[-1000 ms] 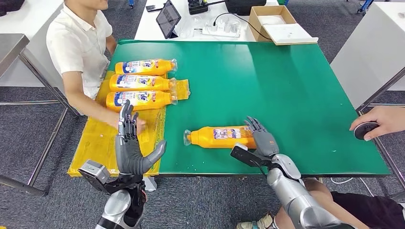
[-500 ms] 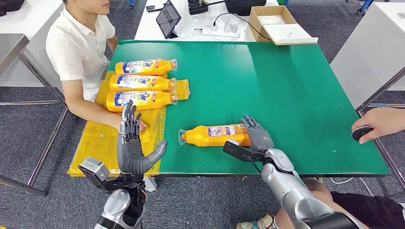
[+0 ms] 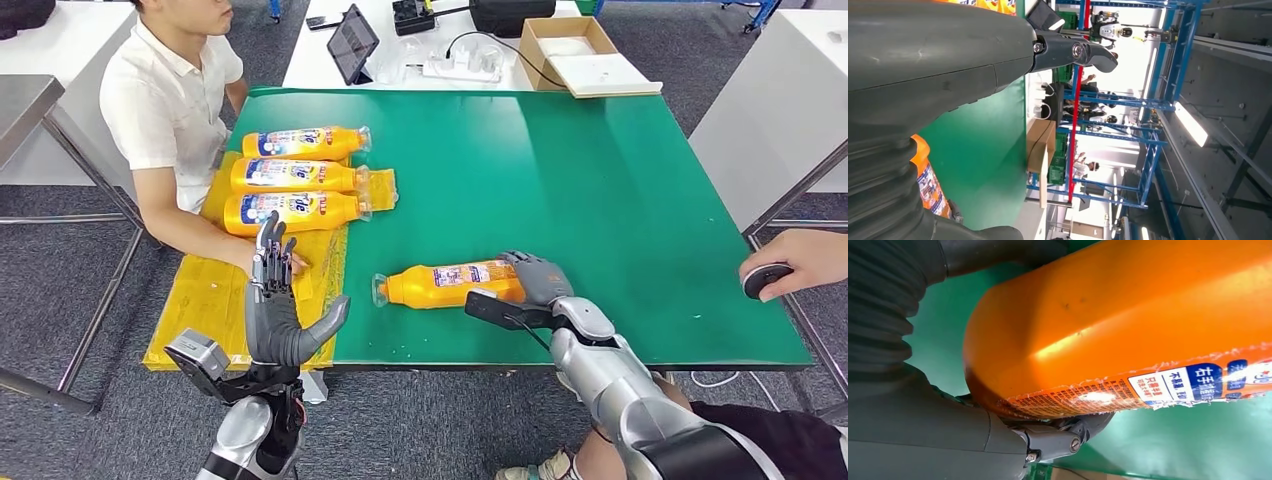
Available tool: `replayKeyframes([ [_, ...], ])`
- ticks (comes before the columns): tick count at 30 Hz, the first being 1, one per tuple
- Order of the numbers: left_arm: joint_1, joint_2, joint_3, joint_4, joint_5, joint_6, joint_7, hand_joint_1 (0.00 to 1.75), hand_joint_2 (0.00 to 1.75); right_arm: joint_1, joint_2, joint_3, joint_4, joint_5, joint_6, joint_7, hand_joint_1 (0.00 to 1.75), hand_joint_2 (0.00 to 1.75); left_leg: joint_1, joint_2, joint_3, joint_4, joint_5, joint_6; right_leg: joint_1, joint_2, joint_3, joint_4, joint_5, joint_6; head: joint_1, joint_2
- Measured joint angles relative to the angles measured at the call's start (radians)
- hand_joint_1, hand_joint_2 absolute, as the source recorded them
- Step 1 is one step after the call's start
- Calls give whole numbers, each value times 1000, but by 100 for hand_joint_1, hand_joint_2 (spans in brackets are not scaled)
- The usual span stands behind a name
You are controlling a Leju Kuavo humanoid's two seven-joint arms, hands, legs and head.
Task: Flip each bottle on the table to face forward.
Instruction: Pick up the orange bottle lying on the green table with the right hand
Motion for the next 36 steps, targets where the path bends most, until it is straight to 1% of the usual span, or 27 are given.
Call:
replayKeyframes([
  [14, 0, 1, 0, 0, -1, -2, 0, 0, 175, -5, -7, 19, 6, -15, 1, -16, 175, 175, 0, 0, 2, 0, 0, 0, 0, 0, 2, 0, 0, 0, 0, 0],
  [16, 0, 1, 0, 0, -3, -2, -2, 0, 175, -1, -7, 19, 6, -27, -35, -49, 175, 175, 0, 0, 1, 0, 0, 0, 0, 0, 2, 0, 0, 0, 0, 0],
  [18, 1, 1, 0, 0, -8, -1, -8, 0, 175, 14, -4, 18, 6, -47, -104, -105, 175, 175, 0, -1, 0, 0, 0, 0, 0, 0, 1, 0, 0, 0, 0, 0],
  [21, 9, 1, 2, -3, -8, 25, -37, 0, 175, 48, 11, 10, -4, -117, -216, -214, 175, 175, 0, 0, -2, 0, 0, 0, 0, 0, 0, 1, 0, 0, 0, 0],
  [23, 17, -1, 7, -15, 1, 65, -57, 0, 175, 83, 29, -9, -35, -202, -277, -301, 175, 175, 0, 0, -3, 0, 0, 0, 0, 0, -1, 1, 0, 0, 0, 0],
  [25, 27, -5, 20, -29, 21, 115, -65, 0, 175, 134, 55, -41, -106, -322, -317, -392, 175, 175, 1, -2, -5, 0, 0, 0, 1, 0, -3, 1, 0, 0, 0, 0],
  [27, 38, -8, 38, -41, 49, 146, -65, 0, 175, 205, 87, -68, -231, -438, -334, -453, 175, 175, 3, -4, -6, 0, 0, 0, 2, -1, -4, 1, 0, -1, 0, 0],
  [29, 50, -10, 55, -48, 69, 156, -62, 0, 175, 288, 117, -77, -390, -516, -356, -472, 175, 175, 4, -5, -8, 0, 0, -1, 3, -1, -5, 1, -1, -1, 0, 0],
  [32, 65, -10, 67, -50, 84, 157, -43, 0, 175, 394, 149, -76, -609, -600, -405, -489, 175, 175, 4, -5, -9, 0, -1, -2, 3, -2, -6, 1, -2, -2, 0, 0],
  [36, 85, -10, 71, -45, 100, 146, -21, 0, 175, 479, 167, -82, -812, -736, -424, -535, 175, 175, 3, -5, -10, 0, -1, -2, 2, -2, -7, 1, -2, -2, 0, 0],
])
